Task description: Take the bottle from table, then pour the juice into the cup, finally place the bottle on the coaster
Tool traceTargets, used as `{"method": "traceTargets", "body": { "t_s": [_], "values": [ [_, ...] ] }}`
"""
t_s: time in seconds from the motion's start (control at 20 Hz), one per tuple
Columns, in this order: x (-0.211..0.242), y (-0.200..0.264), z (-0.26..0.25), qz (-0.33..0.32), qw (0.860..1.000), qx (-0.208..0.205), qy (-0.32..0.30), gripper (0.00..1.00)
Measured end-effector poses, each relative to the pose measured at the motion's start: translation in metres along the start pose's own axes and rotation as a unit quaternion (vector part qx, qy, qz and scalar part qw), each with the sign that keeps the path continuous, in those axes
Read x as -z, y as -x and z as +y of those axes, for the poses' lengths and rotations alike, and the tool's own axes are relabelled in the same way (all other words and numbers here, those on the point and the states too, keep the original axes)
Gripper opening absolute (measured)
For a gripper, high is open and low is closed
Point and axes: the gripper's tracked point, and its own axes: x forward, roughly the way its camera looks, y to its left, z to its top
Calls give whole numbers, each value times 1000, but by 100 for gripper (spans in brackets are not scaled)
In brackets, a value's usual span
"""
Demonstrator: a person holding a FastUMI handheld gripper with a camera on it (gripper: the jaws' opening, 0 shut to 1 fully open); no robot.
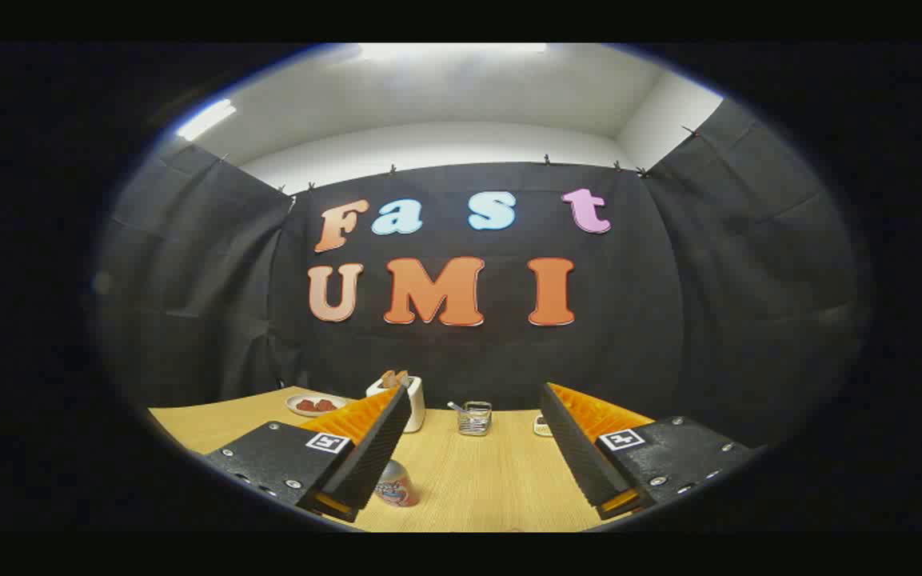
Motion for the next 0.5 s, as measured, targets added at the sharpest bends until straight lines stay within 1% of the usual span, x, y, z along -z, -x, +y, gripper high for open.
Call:
{"method": "traceTargets", "body": {
  "t_s": [0.5],
  "values": [
    [2, -5, 6, -1, 1000, -7, 1, 97]
  ]
}}
